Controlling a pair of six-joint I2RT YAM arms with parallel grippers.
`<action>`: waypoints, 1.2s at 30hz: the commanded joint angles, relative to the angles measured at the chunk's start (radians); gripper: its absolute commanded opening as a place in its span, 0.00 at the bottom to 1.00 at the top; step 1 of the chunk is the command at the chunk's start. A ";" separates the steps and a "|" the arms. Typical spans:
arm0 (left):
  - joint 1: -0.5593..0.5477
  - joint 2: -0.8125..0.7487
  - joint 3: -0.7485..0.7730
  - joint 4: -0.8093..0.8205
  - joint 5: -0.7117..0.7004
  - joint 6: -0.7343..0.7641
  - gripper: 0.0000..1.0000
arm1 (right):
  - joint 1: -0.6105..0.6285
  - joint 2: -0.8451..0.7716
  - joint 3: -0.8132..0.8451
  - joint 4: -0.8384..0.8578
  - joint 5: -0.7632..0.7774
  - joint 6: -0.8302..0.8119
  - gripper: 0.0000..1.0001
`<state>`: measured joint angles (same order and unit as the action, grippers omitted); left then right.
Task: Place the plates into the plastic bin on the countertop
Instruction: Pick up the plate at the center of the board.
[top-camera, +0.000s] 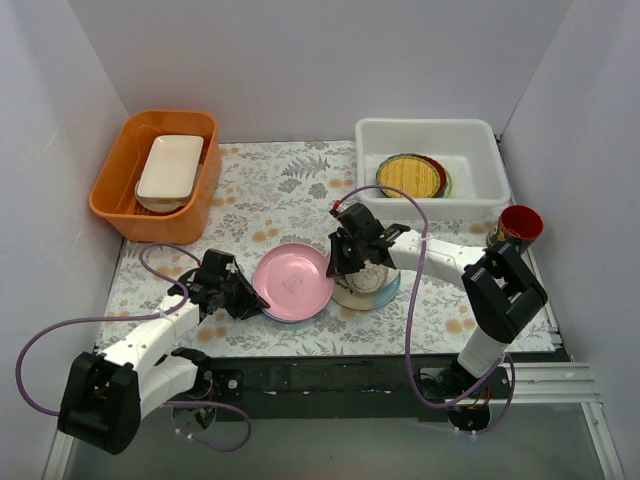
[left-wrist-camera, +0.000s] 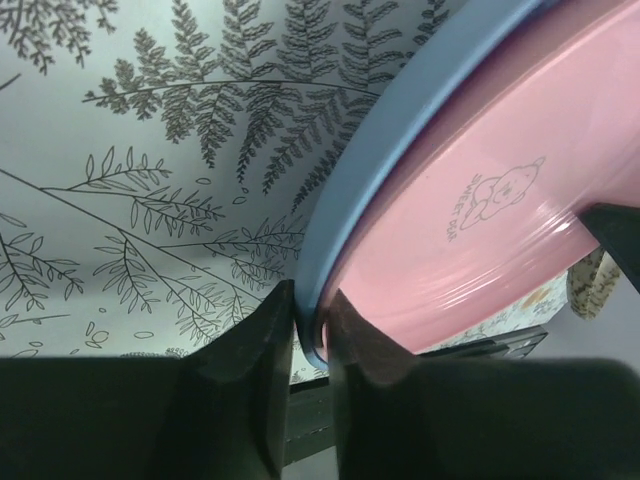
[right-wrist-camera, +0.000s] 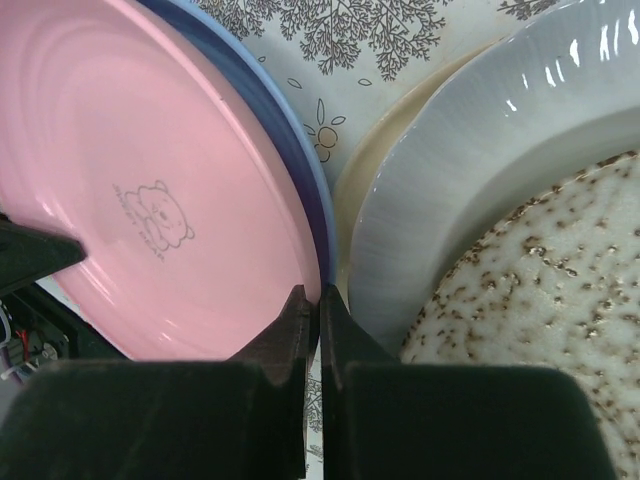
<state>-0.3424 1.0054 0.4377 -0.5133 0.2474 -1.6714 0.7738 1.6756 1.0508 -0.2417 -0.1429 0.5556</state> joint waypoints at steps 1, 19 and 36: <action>0.000 -0.022 0.041 -0.007 -0.002 0.027 0.27 | 0.004 -0.056 0.032 0.010 -0.015 -0.006 0.01; 0.000 -0.088 0.082 -0.063 -0.046 0.029 0.98 | 0.005 -0.067 0.055 -0.008 -0.017 -0.005 0.01; 0.000 -0.163 0.157 -0.093 -0.019 0.022 0.98 | 0.005 -0.093 0.117 -0.064 -0.012 0.000 0.01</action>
<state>-0.3424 0.8581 0.5507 -0.5865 0.2203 -1.6573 0.7746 1.6352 1.1107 -0.3080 -0.1440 0.5499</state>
